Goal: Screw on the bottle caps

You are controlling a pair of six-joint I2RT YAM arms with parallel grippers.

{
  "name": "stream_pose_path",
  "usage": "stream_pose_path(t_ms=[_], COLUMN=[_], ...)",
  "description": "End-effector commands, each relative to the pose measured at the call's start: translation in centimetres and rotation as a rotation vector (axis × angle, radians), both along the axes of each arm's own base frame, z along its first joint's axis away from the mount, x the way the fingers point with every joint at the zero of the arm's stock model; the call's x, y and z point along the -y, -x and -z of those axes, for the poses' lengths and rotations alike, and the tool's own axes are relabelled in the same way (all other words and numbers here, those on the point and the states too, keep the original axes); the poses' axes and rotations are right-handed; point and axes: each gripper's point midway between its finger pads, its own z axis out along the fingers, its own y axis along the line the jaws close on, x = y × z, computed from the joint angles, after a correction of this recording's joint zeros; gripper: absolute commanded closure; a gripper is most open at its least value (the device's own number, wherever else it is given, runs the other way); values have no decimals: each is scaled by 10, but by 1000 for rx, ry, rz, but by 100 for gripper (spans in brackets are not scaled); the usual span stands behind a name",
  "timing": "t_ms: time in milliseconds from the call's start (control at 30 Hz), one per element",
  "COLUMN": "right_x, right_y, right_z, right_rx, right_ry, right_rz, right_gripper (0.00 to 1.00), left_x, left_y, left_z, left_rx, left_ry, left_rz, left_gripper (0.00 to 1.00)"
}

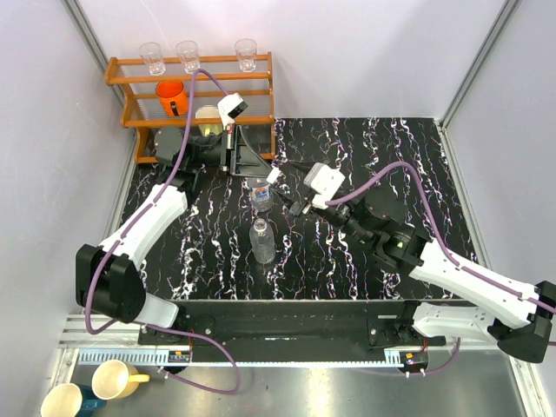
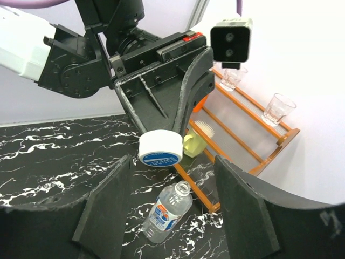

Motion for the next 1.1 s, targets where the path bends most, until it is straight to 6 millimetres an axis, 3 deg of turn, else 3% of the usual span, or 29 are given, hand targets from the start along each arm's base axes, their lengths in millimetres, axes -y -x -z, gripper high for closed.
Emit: stream_pose_path(t_ms=[0,433,600,1067], right_x=[-7,-4,-8,-3], right_y=[2,8,8,15], right_z=[-18,-32,-27,-33], right_rx=[10,-21,-43,-75], right_ry=[-70,-166,-163,-205], right_rz=[-4,-24,-30,-52], right_gripper=[32,42,46,66], left_x=[-5,-3,-4,-4], left_y=[18,13,14,16], left_z=[-19,-12,-14,-11], left_rx=[79,56,63,67], left_ry=[32,33,37,29], left_rz=[5,-28,-31,-45], left_gripper=[95,95,96,96])
